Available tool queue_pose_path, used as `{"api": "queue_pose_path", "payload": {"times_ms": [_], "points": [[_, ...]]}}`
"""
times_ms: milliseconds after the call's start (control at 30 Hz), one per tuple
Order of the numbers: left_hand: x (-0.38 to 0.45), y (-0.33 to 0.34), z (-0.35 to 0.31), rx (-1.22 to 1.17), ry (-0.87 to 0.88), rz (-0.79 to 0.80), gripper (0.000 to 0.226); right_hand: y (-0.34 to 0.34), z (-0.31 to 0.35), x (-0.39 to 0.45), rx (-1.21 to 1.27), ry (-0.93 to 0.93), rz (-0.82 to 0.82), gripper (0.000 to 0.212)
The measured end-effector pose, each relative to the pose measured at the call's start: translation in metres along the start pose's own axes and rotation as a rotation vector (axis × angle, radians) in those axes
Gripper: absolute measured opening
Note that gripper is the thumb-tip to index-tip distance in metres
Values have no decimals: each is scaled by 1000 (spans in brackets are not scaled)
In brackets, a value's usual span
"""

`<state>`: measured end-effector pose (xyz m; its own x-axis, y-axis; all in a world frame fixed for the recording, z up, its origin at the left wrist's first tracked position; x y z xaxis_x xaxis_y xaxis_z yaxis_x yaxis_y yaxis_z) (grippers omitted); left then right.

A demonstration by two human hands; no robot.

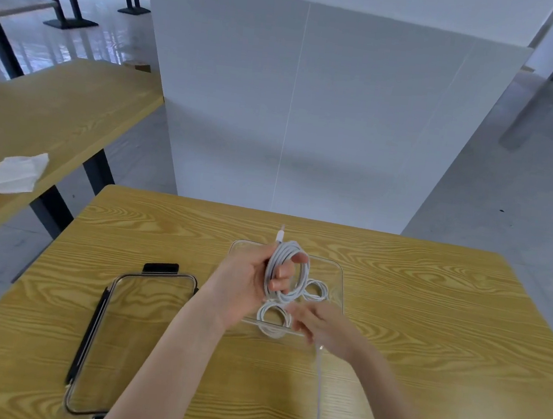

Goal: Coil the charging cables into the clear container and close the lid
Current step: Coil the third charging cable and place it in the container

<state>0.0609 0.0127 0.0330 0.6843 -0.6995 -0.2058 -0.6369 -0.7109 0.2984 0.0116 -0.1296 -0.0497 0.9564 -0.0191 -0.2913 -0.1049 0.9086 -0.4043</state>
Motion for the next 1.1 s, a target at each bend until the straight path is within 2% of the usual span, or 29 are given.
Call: {"api": "queue_pose_path", "payload": {"times_ms": [67, 200, 333, 467, 700, 767, 867, 967, 1033, 1100], "points": [[-1, 1, 4, 206, 13, -18, 40, -15, 5, 5, -11, 5, -50, 44], [2, 2, 19, 466, -78, -111, 43, -41, 23, 12, 29, 30, -169, 42], [4, 9, 32, 577, -149, -175, 42, -44, 51, 8, -12, -39, -197, 27], [9, 14, 39, 626, -113, -293, 39, -32, 69, 1, -60, -104, -211, 33], [16, -3, 36, 392, -163, -489, 41, -2, 83, -20, 64, -169, -152, 30], [18, -9, 35, 211, -175, -505, 41, 7, 81, -24, 154, -138, -95, 29], [19, -14, 31, -193, -173, -437, 34, 18, 71, -27, 211, -68, 12, 28], [18, -15, 25, -501, -135, -306, 33, 24, 58, -28, 202, 12, 125, 33], [15, -13, 18, -586, -126, -224, 32, 27, 48, -27, 102, 51, 181, 39], [12, -10, 12, -529, -98, -179, 32, 28, 42, -25, -37, 68, 219, 42]]}}
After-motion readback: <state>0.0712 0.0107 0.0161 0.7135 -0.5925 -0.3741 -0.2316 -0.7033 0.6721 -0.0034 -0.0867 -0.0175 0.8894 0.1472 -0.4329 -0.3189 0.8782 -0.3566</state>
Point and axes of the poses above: each hand's wrist, its own x-axis towards the middle knuckle, its own y-axis out of the palm, z = x × y, the point moved 3 cm from there along x, towards the middle knuckle, and after that the axes turned 13 degrees about x, right-handed, at the moved point
